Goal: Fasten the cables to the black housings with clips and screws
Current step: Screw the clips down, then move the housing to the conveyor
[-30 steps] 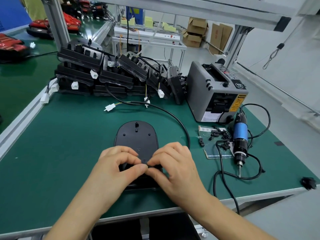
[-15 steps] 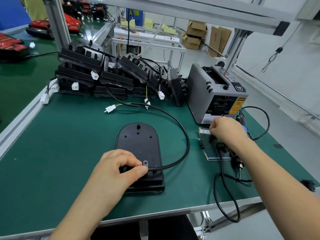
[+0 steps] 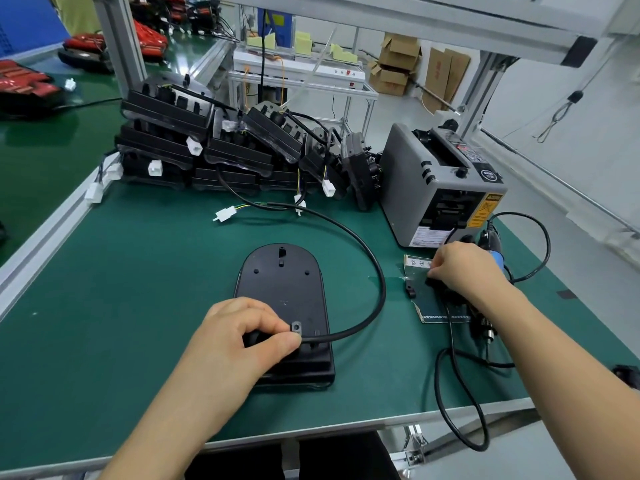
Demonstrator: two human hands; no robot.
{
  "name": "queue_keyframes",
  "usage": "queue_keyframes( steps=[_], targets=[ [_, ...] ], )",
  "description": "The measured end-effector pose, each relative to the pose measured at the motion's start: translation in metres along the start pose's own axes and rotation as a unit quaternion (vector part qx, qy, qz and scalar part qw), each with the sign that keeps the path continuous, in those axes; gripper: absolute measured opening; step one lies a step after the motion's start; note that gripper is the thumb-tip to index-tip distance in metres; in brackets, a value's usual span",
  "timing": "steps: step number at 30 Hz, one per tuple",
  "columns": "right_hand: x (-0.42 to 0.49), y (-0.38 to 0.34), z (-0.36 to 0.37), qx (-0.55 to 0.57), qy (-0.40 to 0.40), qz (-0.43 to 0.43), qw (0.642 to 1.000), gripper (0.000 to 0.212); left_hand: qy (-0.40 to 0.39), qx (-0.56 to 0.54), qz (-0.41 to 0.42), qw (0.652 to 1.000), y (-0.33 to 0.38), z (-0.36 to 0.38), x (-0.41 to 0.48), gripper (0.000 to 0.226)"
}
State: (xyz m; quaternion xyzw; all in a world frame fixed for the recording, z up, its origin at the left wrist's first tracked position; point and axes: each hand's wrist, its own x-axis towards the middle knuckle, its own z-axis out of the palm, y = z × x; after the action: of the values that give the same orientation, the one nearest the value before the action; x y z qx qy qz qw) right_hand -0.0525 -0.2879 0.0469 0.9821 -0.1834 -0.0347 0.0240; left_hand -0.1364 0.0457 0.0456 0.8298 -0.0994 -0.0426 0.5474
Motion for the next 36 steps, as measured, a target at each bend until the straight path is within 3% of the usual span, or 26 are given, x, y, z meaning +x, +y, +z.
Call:
queue_keyframes(
  steps=[7,13,25,32,36],
  targets=[
    [-0.005,0.014,-0.005,0.047,0.035,0.004,0.998,0.016,0.000,0.006,0.003,1.000,0.001,-0.001,0.001,0.018],
    [-0.008,0.011,-0.001,0.004,-0.017,-0.016,1.000,0.012,0.001,0.006,0.007,1.000,0.000,0.000,0.000,0.017],
    [-0.007,0.012,0.010,-0.052,0.048,-0.043,0.997,0.022,0.006,0.006,0.004,1.000,0.000,0.000,0.001,0.011],
    [-0.004,0.010,0.015,-0.090,0.041,-0.041,0.994,0.025,0.008,-0.004,0.001,1.000,-0.001,0.000,0.001,0.012],
    [-0.004,0.007,0.018,-0.018,0.073,-0.024,0.997,0.021,0.008,-0.006,-0.003,1.000,0.000,0.000,0.001,0.011]
  ],
)
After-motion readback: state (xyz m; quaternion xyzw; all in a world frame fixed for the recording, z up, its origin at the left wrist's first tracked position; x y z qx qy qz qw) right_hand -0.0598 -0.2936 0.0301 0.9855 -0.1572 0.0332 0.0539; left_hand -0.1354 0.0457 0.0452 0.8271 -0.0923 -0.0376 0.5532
